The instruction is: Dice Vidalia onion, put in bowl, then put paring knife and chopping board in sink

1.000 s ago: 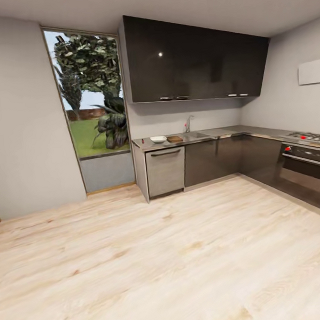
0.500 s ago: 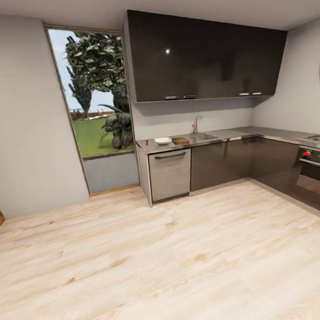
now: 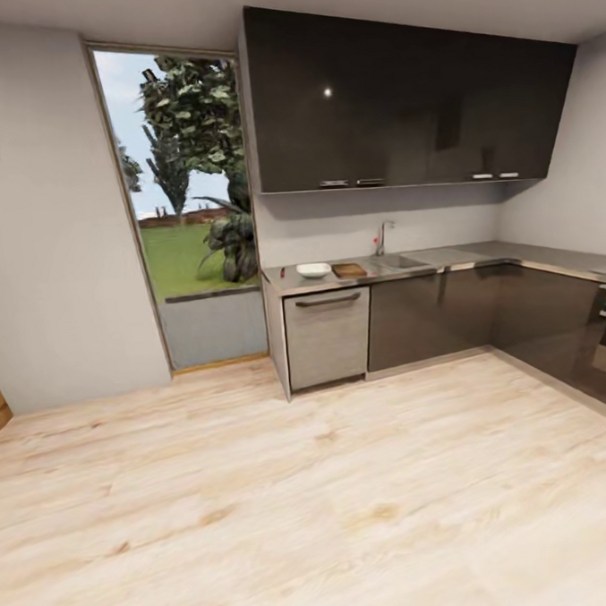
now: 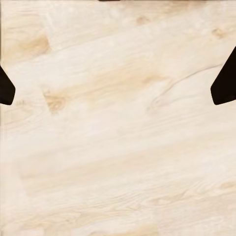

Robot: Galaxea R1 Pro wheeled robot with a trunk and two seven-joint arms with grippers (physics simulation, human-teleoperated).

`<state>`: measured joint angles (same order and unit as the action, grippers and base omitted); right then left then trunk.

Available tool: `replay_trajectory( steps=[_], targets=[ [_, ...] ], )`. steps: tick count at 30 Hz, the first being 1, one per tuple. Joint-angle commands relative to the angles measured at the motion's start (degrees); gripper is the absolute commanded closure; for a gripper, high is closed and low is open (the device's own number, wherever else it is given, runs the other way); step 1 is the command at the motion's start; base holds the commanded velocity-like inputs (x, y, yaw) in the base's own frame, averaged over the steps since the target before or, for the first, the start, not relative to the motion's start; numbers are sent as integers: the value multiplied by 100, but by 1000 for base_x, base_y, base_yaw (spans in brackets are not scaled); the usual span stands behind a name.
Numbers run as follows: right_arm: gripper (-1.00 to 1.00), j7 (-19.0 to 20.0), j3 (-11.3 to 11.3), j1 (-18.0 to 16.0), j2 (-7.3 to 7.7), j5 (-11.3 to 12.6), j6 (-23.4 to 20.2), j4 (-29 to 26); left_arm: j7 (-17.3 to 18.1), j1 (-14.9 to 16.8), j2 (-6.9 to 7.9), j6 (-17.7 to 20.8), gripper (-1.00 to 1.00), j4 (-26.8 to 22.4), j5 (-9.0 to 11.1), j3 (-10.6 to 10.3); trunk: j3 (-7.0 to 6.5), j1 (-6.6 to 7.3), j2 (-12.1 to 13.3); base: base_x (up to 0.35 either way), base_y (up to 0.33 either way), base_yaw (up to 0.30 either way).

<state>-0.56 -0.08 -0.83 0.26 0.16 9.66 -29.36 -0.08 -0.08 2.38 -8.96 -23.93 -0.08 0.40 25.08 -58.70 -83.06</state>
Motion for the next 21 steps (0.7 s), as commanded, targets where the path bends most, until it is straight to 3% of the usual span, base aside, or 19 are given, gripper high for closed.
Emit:
replay_trajectory(
  steps=[1, 10, 21],
  targets=[
    [-100, -6, -1, -3, 0, 2, 18, 5, -1, -1, -2, -9, -100, -6, -1, 4, 5, -3, -2, 279, -220, 98],
    [-100, -6, -1, -3, 0, 2, 18, 1, -1, -1, -1, -9, -100, -6, -1, 4, 5, -3, -2, 277, -226, 112],
    [-100, -6, -2, -5, 0, 2, 18, 5, -1, -1, 0, -10, -100, -6, -9, 4, 5, -3, -2, 268, -234, 223]
  ],
)
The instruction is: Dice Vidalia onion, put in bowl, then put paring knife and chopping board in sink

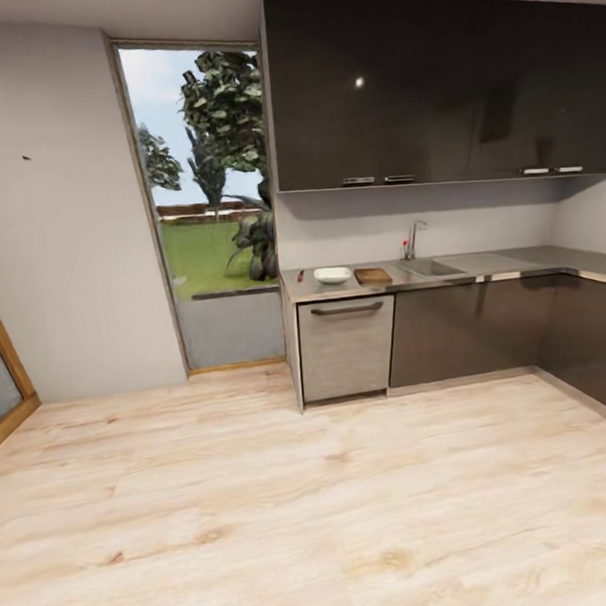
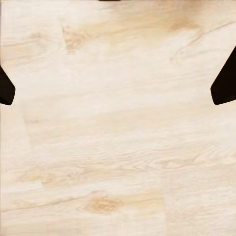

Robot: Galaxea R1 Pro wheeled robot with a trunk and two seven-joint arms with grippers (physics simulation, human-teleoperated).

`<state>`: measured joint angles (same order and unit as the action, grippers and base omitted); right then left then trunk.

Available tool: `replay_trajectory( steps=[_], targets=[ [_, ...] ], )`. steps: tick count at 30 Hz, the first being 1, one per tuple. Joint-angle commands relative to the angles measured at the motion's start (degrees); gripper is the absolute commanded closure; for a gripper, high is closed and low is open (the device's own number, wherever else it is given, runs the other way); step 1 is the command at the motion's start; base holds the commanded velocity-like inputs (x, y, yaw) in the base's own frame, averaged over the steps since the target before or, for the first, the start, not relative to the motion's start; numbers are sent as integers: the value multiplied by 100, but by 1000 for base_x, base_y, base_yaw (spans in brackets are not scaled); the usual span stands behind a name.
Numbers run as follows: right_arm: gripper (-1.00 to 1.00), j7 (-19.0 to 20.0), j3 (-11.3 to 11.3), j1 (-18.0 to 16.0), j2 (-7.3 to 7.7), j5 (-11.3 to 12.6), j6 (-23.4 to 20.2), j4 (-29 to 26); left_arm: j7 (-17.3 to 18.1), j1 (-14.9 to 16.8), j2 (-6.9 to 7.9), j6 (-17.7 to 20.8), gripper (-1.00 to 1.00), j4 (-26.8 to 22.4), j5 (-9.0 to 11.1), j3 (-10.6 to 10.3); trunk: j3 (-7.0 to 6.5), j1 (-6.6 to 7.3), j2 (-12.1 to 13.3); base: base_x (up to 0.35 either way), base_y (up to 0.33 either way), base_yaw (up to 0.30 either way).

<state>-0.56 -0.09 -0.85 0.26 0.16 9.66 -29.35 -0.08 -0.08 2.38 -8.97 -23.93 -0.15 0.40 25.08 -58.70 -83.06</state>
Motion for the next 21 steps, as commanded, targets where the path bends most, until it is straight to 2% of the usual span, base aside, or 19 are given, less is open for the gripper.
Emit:
replay_trajectory(
  steps=[1, 10, 21],
  targets=[
    [-100, -6, -1, -3, 0, 2, 18, 4, -1, -1, 0, -9, -100, -6, -2, 4, 5, -3, -2, 261, -237, 225],
    [-100, -6, -3, -2, 0, 2, 18, 8, -1, -1, 0, -15, -100, -5, -5, -5, 5, -3, -2, 259, -238, 199],
    [-100, -6, -8, -2, 0, 2, 18, 8, -1, -1, 0, -17, -100, -6, -11, -7, 5, -3, -2, 255, -239, 104]
  ],
)
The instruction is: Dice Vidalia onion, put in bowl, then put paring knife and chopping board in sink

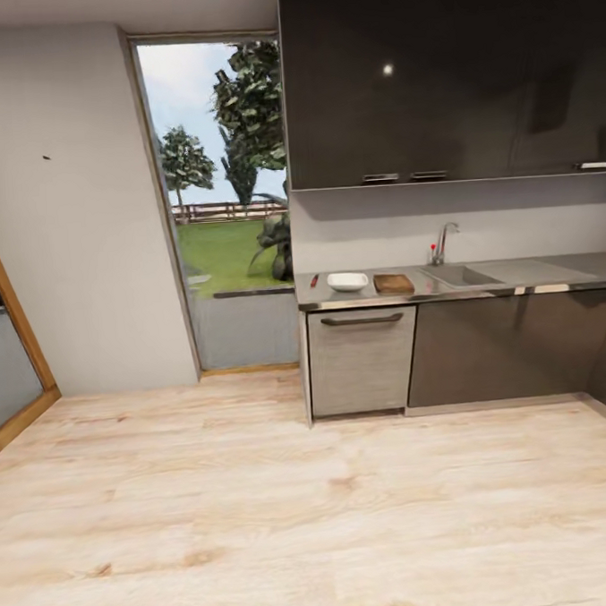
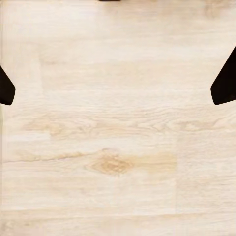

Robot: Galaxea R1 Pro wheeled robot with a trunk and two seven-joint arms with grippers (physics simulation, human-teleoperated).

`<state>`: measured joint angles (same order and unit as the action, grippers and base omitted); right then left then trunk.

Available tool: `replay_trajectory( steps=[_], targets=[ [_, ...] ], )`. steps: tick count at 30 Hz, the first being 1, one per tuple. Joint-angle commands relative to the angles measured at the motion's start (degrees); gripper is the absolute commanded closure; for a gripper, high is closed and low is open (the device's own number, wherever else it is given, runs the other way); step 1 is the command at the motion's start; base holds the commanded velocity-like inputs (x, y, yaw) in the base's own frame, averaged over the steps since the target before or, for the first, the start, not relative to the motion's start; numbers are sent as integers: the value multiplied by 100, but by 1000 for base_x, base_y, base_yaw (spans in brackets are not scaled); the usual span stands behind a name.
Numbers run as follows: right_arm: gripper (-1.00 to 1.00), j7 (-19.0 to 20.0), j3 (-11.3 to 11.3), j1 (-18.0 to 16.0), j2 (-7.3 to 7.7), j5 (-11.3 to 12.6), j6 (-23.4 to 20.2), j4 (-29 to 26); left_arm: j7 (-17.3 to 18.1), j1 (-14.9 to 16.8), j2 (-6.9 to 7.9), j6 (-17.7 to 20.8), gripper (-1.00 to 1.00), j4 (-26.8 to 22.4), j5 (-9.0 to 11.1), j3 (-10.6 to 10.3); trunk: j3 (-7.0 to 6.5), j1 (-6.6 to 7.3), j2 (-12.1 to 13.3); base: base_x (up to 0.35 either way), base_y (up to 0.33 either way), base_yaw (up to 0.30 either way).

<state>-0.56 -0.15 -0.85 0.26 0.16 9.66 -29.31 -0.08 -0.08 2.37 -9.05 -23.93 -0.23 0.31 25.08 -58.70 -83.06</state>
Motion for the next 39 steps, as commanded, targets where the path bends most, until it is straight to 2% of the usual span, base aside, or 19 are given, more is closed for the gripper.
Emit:
replay_trajectory(
  steps=[1, 20, 39],
  targets=[
    [-100, -6, -1, -3, 0, 2, 18, 4, -1, -1, 0, -9, -100, -6, -3, 3, 5, -2, -2, 254, -239, 90],
    [-100, 0, -3, -2, 0, 2, 18, 3, -1, -1, 0, -9, -100, -6, -3, 4, 5, -2, -2, 254, -239, 52],
    [-100, 3, -11, -3, -4, 2, 14, 4, -1, -1, 0, -9, -100, -6, -3, 5, -21, -2, -2, 254, -239, -47]
  ],
)
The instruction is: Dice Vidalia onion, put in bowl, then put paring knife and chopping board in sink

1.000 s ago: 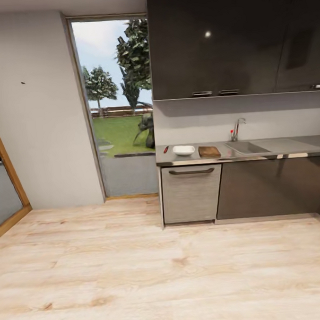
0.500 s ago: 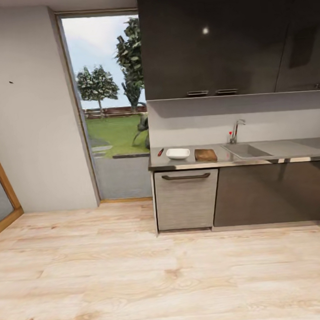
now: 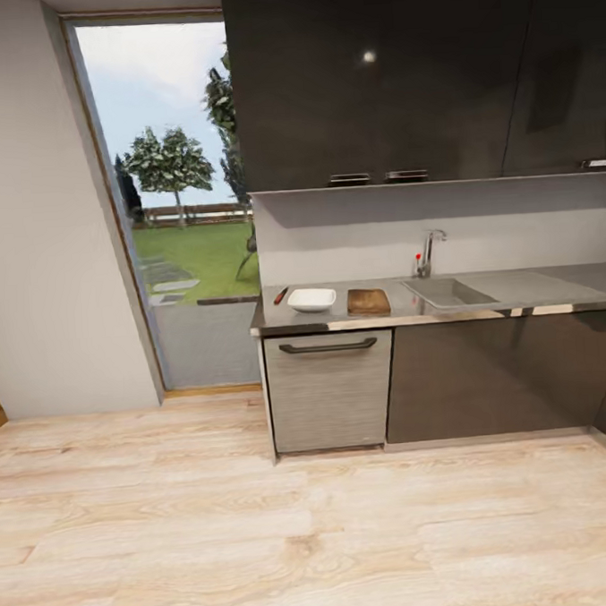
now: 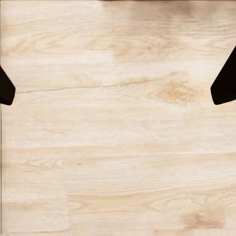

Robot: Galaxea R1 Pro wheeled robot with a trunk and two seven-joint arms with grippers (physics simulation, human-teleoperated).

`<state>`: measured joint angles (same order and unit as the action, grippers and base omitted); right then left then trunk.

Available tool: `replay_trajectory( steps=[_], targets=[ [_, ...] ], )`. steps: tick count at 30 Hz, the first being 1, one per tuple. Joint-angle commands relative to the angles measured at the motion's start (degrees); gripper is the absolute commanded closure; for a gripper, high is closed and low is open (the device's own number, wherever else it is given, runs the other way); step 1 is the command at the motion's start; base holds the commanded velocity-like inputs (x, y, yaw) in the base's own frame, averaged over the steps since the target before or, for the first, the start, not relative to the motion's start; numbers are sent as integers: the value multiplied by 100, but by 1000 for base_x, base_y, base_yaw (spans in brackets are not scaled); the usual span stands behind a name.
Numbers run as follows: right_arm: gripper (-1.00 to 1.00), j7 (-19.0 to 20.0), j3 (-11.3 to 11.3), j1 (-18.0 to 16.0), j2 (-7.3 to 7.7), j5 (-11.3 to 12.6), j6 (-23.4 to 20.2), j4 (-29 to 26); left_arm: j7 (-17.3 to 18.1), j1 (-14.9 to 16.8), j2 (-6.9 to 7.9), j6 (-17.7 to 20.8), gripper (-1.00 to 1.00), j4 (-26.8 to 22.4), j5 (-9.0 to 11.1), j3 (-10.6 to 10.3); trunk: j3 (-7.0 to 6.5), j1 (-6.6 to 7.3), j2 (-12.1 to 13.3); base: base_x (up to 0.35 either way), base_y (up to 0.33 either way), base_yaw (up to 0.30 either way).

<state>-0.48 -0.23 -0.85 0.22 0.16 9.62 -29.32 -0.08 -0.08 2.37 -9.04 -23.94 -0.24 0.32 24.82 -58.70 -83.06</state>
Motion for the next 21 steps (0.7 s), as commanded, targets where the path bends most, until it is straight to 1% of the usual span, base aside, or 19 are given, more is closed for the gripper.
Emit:
replay_trajectory(
  steps=[1, 21],
  targets=[
    [-100, -5, -3, -3, 1, 2, 19, 5, -1, -1, 0, -10, -100, -6, -3, 3, 5, -2, -2, 255, -239, -9],
    [-100, 25, -11, -2, 10, -1, 22, 5, -1, -1, 0, -10, -100, -6, -3, 3, 5, -2, -2, 255, -239, -1]
  ],
)
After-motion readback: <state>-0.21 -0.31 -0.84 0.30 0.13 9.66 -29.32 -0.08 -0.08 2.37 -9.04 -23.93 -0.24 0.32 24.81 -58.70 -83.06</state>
